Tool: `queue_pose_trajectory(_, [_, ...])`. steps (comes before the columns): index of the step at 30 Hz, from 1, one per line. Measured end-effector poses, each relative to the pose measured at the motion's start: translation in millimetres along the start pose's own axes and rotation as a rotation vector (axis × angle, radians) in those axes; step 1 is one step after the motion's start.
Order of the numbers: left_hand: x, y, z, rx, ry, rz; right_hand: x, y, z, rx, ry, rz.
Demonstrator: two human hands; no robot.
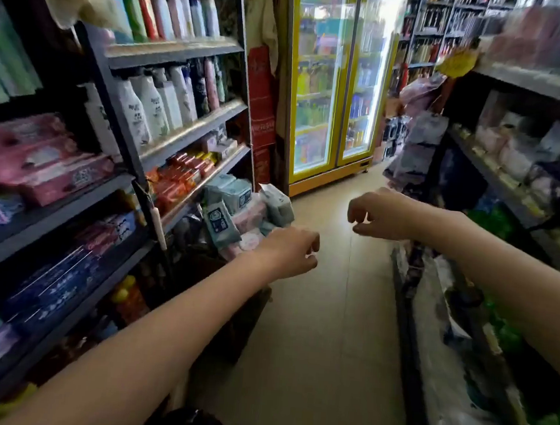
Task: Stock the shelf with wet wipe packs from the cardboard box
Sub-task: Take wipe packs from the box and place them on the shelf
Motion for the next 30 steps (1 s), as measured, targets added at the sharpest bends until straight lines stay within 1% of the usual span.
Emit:
queue_pose_trajectory(1, [-14,-13,0,-0.018,0.01,-0.034,2,-20,3,-0.021,-0.004,-0.007])
queue_pose_trajectory(2, [-32,-29,-2,0.001,0.029,-0.06,5,-42,2,-0.013,0.005,-0.032])
queue_pose_trajectory(6, [-110,-93,-2,-0.009,0.044,-0.174,13,-139,20,-0.088,0.021,-0.11])
queue_pose_trajectory(9, [-183,-152,1,0.014,0.106,-0.269,32,-220,29,-0.1,0.067,-0.14])
queue_pose_trajectory(10, [-213,-172,5,0.022,0.147,-0.321,40,-251,35,-0.109,0.088,-0.145])
queue_pose_trajectory(12, [-269,-212,13,0.069,0.341,-0.425,61,-313,42,-0.138,0.106,-0.129])
queue_pose_trajectory(14, [-315,-250,28,0.054,0.516,-0.519,85,-371,47,-0.169,0.107,-0.114])
queue_pose_trajectory(16, [-351,-284,40,-0.025,0.517,-0.562,101,-423,51,-0.185,0.119,-0.116])
queue_pose_trajectory(19, [-400,-335,39,-0.027,0.5,-0.593,120,-496,59,-0.178,0.175,-0.151])
queue_pose_trajectory(23, [-449,-396,62,-0.022,0.5,-0.617,125,-591,97,-0.172,0.282,-0.301])
queue_pose_trajectory(26, [-486,-430,102,-0.074,0.557,-0.727,127,-666,141,-0.217,0.351,-0.422])
queue_pose_trajectory(28, [-505,-449,125,-0.133,0.579,-0.774,122,-708,169,-0.255,0.386,-0.539])
queue_pose_trajectory(29, [-516,-461,137,-0.19,0.592,-0.782,117,-732,183,-0.282,0.377,-0.621])
queue_pose_trajectory(30, [-522,-471,146,-0.263,0.603,-0.778,111,-751,206,-0.344,0.39,-0.707])
Point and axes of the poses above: each hand's wrist, its own y-axis away from the middle knuckle, its own z-axis out of the palm, x = y × z, the point moved 10 cm from there along -y, towards the middle knuckle, and after that the axes turned 4 degrees about -x, right-handed, at the moved point
